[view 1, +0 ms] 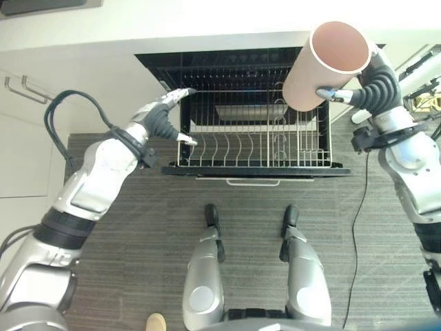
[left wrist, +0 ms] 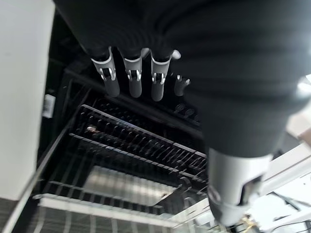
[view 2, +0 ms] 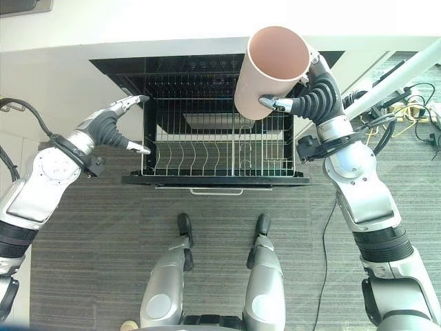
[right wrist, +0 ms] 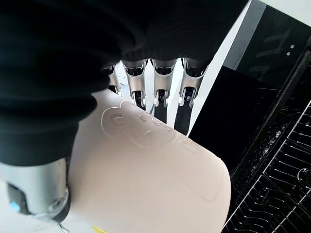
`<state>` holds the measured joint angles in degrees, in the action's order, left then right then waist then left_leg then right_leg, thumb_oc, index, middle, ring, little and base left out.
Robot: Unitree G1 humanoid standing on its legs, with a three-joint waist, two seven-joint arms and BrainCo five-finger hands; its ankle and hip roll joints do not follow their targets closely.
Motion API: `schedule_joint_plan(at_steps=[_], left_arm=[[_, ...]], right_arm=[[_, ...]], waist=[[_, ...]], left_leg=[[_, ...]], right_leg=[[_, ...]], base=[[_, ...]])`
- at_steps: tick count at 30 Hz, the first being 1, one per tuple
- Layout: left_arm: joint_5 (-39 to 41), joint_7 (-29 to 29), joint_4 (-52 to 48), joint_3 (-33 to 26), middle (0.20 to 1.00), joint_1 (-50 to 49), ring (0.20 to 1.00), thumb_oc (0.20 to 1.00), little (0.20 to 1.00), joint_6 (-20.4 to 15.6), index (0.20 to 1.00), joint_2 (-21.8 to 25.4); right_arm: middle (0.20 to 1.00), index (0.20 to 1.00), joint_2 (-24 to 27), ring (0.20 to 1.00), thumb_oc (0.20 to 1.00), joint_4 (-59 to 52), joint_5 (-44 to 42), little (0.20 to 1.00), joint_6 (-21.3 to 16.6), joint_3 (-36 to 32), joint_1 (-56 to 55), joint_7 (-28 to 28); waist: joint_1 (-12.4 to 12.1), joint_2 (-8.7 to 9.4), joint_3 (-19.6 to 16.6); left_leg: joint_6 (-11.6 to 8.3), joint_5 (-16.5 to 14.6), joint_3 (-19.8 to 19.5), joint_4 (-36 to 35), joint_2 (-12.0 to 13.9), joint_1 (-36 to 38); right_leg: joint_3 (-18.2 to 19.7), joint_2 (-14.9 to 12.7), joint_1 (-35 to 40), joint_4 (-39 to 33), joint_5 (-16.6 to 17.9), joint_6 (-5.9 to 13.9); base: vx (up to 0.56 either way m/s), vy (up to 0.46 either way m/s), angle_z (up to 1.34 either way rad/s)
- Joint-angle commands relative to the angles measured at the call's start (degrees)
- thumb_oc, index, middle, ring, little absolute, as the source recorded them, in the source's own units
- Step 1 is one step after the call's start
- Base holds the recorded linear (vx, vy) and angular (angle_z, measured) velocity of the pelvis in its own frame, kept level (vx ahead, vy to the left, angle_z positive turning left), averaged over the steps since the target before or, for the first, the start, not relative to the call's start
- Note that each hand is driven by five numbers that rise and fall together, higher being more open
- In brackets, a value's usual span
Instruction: Place the dishes in the dishwasher.
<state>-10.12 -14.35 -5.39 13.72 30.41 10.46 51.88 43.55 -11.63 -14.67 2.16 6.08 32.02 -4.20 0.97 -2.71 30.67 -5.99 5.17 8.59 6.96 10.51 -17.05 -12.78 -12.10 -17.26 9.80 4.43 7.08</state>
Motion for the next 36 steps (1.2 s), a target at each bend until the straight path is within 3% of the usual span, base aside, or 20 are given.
schedule_joint_plan(at_steps=[1,15,25,36], left_arm=[[5.7,-6.0,-0.8,1.1,1.000,-1.2,1.000,1.000,1.000,5.8,1.000,0.6],[4.3,-13.8,-1.8,3.2,1.000,-4.8,1.000,1.000,1.000,9.3,1.000,-1.2],[2.8,-6.0,2.7,7.3,1.000,-2.9,1.000,1.000,1.000,6.9,1.000,-6.8],[-9.7,2.9,21.8,17.1,1.000,1.5,1.000,1.000,1.000,7.6,1.000,-16.9]], right_arm=[[0.200,0.200,2.8,0.200,0.200,-4.2,-0.1,0.200,-2.2,-3.0,2.6,-0.4],[0.200,0.200,3.3,0.200,0.200,-4.0,-0.5,0.200,-2.4,-3.1,2.4,-0.7],[0.200,0.200,0.1,0.200,0.200,-2.6,-0.9,0.200,-1.7,-0.7,3.7,-0.2],[0.200,0.200,-3.6,0.200,0.200,-2.1,1.1,0.200,-0.4,1.7,5.9,3.6]], waist=[[0.1,0.45,-3.3],[-0.5,0.70,-2.1],[-0.5,1.49,-1.9],[1.3,3.31,-2.6]], left_leg=[[1.14,-5.1,0.8,3.1,-0.4,2.0],[1.30,-5.6,1.4,3.8,-0.3,2.6],[1.47,-5.8,1.3,4.7,-0.1,2.3],[1.63,-6.9,1.4,7.3,0.5,2.0]], right_leg=[[0.8,0.3,-1.3,6.1,-6.6,0.30],[-0.3,0.1,0.6,5.1,-6.3,0.31],[-0.1,0.4,0.9,5.5,-6.7,-0.10],[2.0,1.3,0.4,7.1,-7.3,-0.59]], base=[[0.00,0.000,0.00],[0.00,0.000,0.00],[0.00,0.000,0.00],[0.03,0.003,-0.03]])
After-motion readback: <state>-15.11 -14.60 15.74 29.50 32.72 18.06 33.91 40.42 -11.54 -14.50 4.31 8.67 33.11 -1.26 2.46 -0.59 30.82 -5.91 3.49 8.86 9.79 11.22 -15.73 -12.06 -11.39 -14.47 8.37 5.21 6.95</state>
